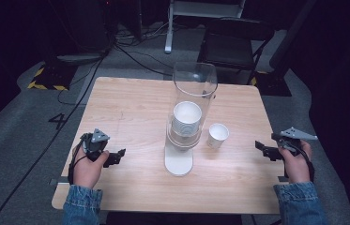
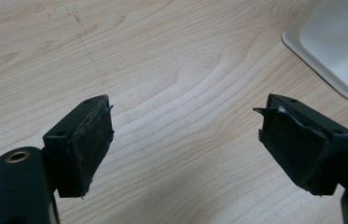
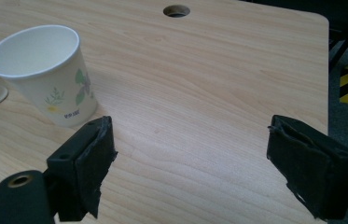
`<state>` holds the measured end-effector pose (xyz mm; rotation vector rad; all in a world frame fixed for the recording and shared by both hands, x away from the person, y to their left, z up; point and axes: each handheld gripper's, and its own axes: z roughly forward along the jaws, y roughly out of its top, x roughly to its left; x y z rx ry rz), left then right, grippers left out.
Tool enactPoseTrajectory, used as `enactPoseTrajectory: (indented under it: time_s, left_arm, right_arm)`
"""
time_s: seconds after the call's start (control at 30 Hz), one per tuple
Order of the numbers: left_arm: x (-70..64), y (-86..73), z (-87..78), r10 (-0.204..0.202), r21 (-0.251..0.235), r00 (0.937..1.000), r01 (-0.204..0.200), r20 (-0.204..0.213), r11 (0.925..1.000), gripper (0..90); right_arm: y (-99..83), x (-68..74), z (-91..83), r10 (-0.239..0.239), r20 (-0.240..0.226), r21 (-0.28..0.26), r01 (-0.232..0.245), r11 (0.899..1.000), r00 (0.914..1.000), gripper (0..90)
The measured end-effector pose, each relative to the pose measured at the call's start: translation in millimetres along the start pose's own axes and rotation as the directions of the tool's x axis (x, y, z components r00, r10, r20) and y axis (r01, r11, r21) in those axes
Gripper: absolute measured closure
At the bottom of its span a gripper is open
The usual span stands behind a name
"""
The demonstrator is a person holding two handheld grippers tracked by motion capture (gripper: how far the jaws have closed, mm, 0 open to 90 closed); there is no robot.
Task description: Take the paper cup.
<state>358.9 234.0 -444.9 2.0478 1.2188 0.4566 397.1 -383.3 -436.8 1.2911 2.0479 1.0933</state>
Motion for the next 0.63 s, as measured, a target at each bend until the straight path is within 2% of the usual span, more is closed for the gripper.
enactPoseTrajectory:
  time_s: [0.17, 0.27, 0.47, 0.63]
  left_arm:
    - [3.6, -2.6, 1.8, 0.009, 0.001, 0.9999, -0.009, -0.011, 1.0, 17.4]
    - [4.4, -3.8, 2.9, 0.005, 0.002, 0.9999, -0.005, -0.011, 1.0, 17.3]
    - [2.5, -2.6, 3.3, 0.004, 0.009, 0.9998, -0.004, 0.019, 1.0, 17.3]
    - [2.0, -1.9, 2.8, 0.007, 0.009, 0.9997, -0.007, 0.024, 0.9999, 17.1]
  right_arm:
    - [-4.5, -5.5, 2.3, 0.016, 0.022, -0.007, -0.015, 1.0, 0.9996, 15.9]
    - [-8.1, -9.2, 3.3, 0.041, 0.042, -0.009, -0.041, 0.999, 0.9983, 15.9]
    - [-8.7, -6.4, 7.1, 0.033, 0.035, -0.002, -0.033, 0.999, 0.9989, 15.9]
    - [-8.1, -2.9, 9.0, 0.024, 0.027, 0.002, -0.024, 1.0, 0.9993, 15.9]
